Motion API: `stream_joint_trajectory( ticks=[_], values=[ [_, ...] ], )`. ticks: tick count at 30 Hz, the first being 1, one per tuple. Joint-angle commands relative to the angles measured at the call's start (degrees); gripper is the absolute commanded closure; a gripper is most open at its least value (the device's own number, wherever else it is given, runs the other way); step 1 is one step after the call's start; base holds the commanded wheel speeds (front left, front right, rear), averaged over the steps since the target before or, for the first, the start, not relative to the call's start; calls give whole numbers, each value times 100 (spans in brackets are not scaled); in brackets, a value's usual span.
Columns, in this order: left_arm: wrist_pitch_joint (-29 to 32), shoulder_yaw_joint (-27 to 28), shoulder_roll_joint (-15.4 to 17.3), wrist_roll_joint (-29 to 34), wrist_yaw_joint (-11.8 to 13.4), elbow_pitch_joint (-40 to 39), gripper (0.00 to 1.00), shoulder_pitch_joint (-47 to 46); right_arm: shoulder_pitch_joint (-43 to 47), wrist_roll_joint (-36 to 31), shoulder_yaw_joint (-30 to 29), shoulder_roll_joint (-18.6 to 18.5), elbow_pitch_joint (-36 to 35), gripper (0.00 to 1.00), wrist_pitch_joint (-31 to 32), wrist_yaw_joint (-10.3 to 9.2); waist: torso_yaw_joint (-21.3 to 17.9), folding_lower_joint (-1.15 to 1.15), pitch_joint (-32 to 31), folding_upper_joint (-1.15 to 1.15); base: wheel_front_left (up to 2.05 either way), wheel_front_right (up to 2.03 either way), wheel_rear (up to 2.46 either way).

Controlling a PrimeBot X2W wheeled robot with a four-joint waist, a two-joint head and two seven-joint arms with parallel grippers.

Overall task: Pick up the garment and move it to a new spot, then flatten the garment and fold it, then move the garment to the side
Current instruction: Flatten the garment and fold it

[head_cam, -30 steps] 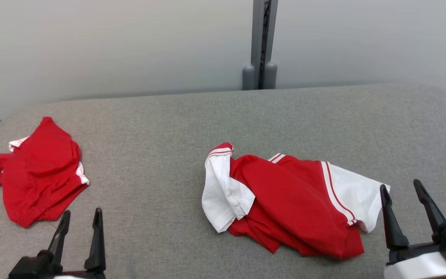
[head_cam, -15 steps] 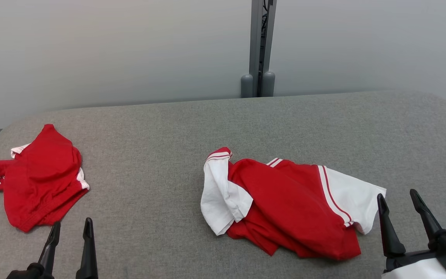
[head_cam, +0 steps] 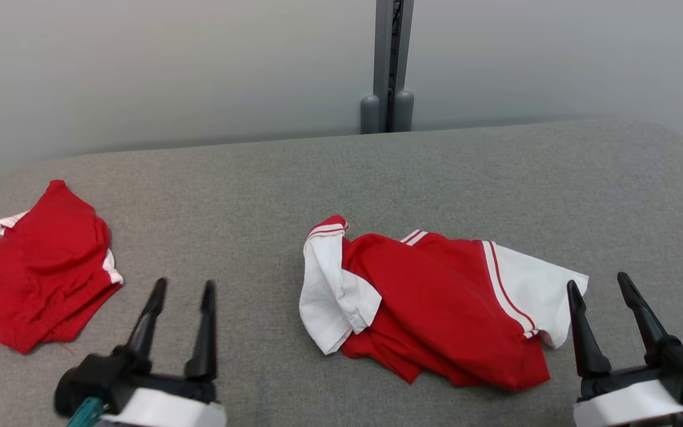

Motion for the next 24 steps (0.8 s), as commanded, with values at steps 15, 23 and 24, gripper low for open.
stream_joint_trajectory(
  ticks=[15, 23, 24],
  values=[
    [1101, -1955, 387, -302, 66, 1007, 0, -1961, -709, 184, 433, -25, -27, 0, -28, 1, -785, 0, 910, 0, 0, 0, 0],
    [1500, -1887, 479, -411, 206, 1580, 100, -2011, -793, 254, 411, -24, -59, 0, -28, 1, -965, 0, 1122, 0, 0, 0, 0],
    [1500, -1900, 504, -420, 185, 1608, 100, -2035, -792, 256, 408, -24, -55, 0, -28, 1, -972, 0, 1124, 0, 0, 0, 0]
  ],
)
